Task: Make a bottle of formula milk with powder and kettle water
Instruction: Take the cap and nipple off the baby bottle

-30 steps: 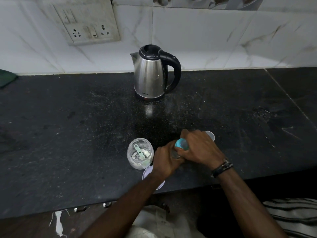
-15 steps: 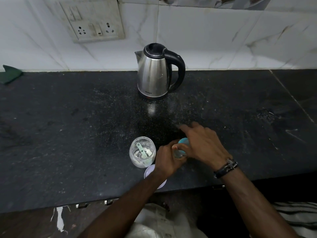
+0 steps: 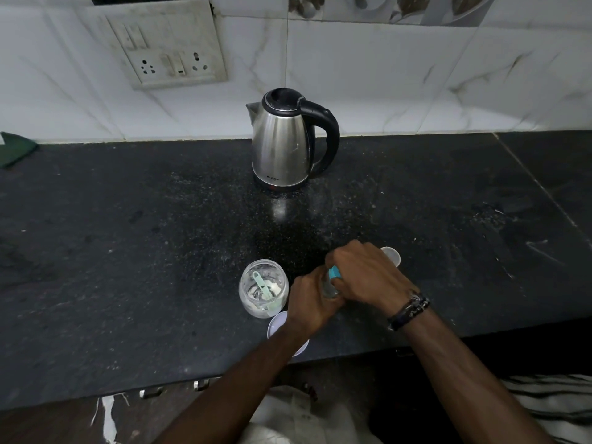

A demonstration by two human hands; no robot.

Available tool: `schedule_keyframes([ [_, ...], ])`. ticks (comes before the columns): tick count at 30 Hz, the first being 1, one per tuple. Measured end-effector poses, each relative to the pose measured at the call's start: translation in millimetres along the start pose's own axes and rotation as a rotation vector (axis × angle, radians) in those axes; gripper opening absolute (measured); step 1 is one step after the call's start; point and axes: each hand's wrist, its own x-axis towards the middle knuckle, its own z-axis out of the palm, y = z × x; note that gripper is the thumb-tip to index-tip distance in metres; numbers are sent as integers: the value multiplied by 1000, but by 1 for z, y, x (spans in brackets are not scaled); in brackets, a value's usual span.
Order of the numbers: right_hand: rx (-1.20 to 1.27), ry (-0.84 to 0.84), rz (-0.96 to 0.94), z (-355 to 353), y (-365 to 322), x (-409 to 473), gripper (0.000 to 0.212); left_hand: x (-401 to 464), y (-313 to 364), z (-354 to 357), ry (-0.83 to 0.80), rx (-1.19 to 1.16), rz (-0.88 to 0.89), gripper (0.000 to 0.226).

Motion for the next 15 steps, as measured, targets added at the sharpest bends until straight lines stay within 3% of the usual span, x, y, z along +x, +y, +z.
schedule_keyframes([
  [4,186,-29,-59,-10,11,-15,37,-1,0,1,3,-9,-9,51],
  [7,302,69,9,-21,40,-30,54,-1,4,1,-3,-51,-28,54],
  [13,434,246,388,-8,105,-53,33,-2,5,0,-17,-56,-33,54],
  [15,440,227,481,7,119,-57,31,-2,7,-2,-17,-54,-29,53],
])
